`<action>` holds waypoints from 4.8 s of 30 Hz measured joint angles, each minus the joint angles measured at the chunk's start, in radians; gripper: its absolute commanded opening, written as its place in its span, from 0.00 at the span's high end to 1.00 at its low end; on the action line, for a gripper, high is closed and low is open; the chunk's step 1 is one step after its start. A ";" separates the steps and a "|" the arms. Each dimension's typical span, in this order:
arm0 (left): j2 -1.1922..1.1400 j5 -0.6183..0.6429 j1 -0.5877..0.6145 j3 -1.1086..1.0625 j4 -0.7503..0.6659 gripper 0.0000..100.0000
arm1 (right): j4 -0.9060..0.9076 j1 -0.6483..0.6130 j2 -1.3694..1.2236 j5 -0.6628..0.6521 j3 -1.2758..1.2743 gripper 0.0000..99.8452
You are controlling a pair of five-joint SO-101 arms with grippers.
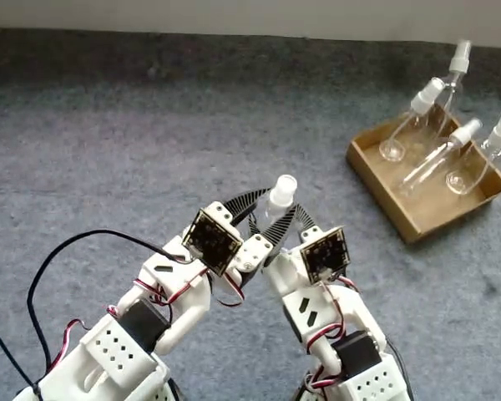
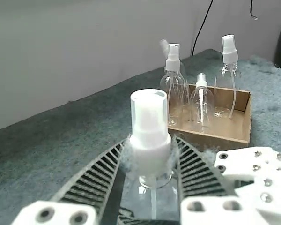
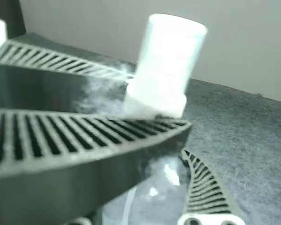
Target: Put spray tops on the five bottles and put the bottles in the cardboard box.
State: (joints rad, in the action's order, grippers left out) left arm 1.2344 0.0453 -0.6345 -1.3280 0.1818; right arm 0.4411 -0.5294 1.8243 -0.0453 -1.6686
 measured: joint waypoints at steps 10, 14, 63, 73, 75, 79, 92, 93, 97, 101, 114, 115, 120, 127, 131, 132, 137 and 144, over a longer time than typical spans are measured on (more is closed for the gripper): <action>0.002 0.066 -0.002 -0.015 -0.006 0.96 | 0.002 0.035 0.000 0.025 -0.002 0.90; 0.014 0.071 -0.002 -0.049 -0.018 0.96 | 0.002 0.035 -0.002 0.005 -0.002 0.90; -0.002 -0.014 -0.055 0.057 0.106 0.96 | 0.002 0.046 0.000 -0.052 -0.002 0.90; 0.012 -0.015 -0.018 0.026 0.106 0.94 | 0.002 0.046 -0.002 -0.055 -0.002 0.90; 0.012 -0.015 -0.018 0.026 0.106 0.89 | 0.002 0.046 -0.002 -0.055 -0.002 0.90; 0.000 -0.011 -0.017 0.025 0.107 0.82 | 0.002 0.048 -0.002 -0.058 -0.002 0.90; 0.014 -0.008 -0.008 0.055 0.224 0.81 | 0.002 0.052 -0.002 -0.058 -0.002 0.90; 0.009 -0.008 -0.008 0.072 0.245 0.81 | 0.002 0.052 -0.002 -0.058 -0.002 0.90; 0.002 -0.009 -0.008 0.160 0.376 0.81 | 0.002 0.052 -0.002 -0.058 -0.002 0.90; 0.002 -0.012 0.012 0.224 0.465 0.81 | 0.002 0.052 -0.002 -0.058 -0.002 0.90; 0.184 -0.015 0.101 0.410 0.760 0.92 | 0.002 0.052 0.000 -0.057 -0.002 0.90; 0.210 -0.015 0.103 0.420 0.796 0.97 | 0.002 0.052 0.000 -0.057 -0.002 0.90; 0.293 -0.078 0.160 0.433 0.928 0.97 | 0.002 0.052 0.000 -0.057 -0.002 0.90; 0.402 -0.120 0.368 0.433 0.996 0.97 | 0.002 0.052 0.000 -0.057 -0.002 0.90; 0.456 -0.120 0.470 0.433 1.045 0.97 | 0.002 0.052 0.000 -0.057 -0.002 0.90; 0.471 -0.120 0.491 0.433 1.056 0.97 | 0.002 0.058 0.000 -0.057 -0.002 0.90; 0.554 -0.120 0.592 0.419 1.071 0.97 | 0.002 0.123 0.000 -0.057 -0.002 0.90; 0.586 -0.121 0.686 0.315 1.071 0.96 | 0.041 0.210 0.000 -0.057 -0.002 0.90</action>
State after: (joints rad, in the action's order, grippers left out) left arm 1.8205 -0.0760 0.0514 -1.0134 1.2528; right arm 0.4826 -0.3191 1.8243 -0.1020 -1.6701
